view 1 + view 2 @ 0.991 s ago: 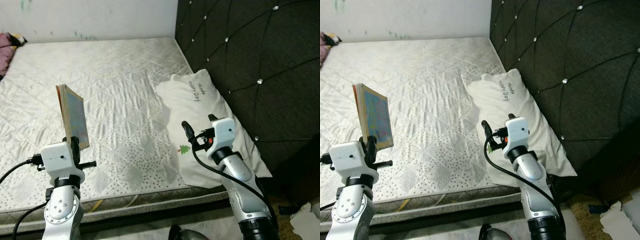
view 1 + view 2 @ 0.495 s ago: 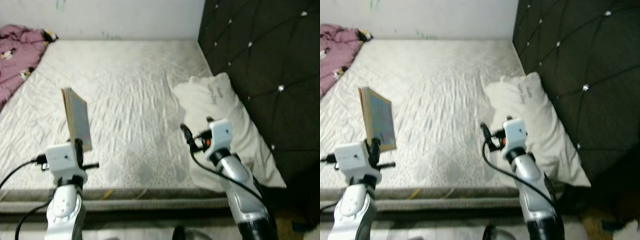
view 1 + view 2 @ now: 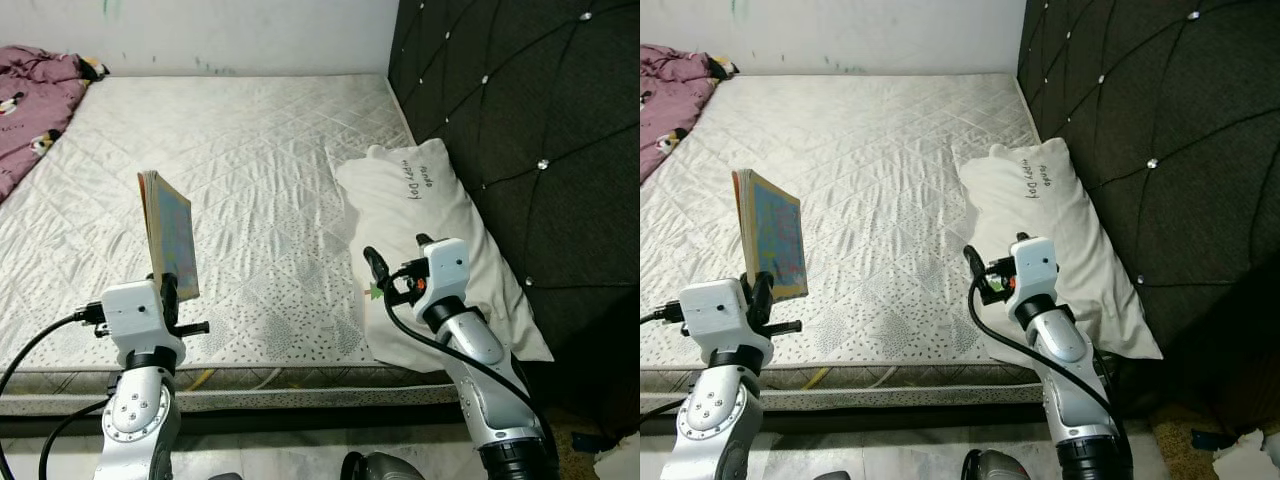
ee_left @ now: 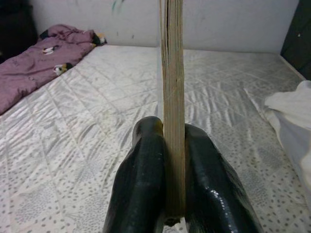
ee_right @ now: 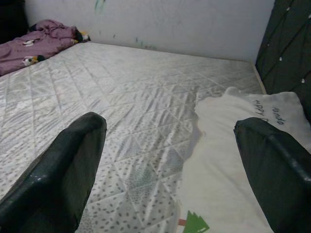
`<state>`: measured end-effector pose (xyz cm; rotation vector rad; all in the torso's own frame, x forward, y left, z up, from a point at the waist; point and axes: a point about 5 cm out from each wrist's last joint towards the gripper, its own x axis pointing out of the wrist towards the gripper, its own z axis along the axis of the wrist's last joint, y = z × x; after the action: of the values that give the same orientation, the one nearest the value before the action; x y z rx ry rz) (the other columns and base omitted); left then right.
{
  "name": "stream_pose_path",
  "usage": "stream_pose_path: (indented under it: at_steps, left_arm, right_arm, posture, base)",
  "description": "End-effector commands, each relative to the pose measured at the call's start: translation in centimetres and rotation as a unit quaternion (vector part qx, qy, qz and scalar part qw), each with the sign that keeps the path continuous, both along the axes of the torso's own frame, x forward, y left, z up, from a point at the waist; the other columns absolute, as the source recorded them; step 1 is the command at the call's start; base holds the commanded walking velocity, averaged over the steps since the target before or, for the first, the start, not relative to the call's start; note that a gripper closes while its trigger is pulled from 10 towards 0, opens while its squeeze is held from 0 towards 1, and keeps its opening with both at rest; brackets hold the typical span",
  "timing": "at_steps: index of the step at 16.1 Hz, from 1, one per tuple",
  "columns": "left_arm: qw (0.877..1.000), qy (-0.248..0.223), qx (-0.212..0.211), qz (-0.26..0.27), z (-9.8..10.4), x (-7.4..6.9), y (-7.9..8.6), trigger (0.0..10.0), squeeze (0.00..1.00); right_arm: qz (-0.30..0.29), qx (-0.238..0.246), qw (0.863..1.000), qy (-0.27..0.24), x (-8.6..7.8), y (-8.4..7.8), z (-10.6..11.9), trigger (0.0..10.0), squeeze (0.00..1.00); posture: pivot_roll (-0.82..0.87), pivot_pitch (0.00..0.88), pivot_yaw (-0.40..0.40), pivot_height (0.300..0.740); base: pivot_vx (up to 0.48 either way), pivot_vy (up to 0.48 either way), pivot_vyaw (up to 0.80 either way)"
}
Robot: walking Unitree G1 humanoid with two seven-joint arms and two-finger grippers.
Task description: Clean up the room
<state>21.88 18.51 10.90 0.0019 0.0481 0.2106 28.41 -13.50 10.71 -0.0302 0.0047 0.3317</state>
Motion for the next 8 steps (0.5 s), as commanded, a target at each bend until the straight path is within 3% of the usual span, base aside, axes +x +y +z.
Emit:
stream_pose_path:
  at_steps: [1,8]
  left_arm:
    - [1.0,-0.017,0.006,0.0,0.88,0.08,0.23,10.0,0.0]
    - [1.0,-0.015,0.005,-0.001,0.84,0.25,0.17,10.0,0.0]
  right_arm:
    - [0.005,0.003,1.0,-0.004,0.04,0.32,0.44,10.0,0.0]
    - [0.011,0.003,1.0,-0.002,0.06,0.39,0.38,10.0,0.0]
  posture:
    - [0.03,0.043,-0.007,0.74]
    - [0.02,0.036,-0.006,0.74]
  base:
    - [0.0,0.0,0.0]
    - [0.0,0.0,0.0]
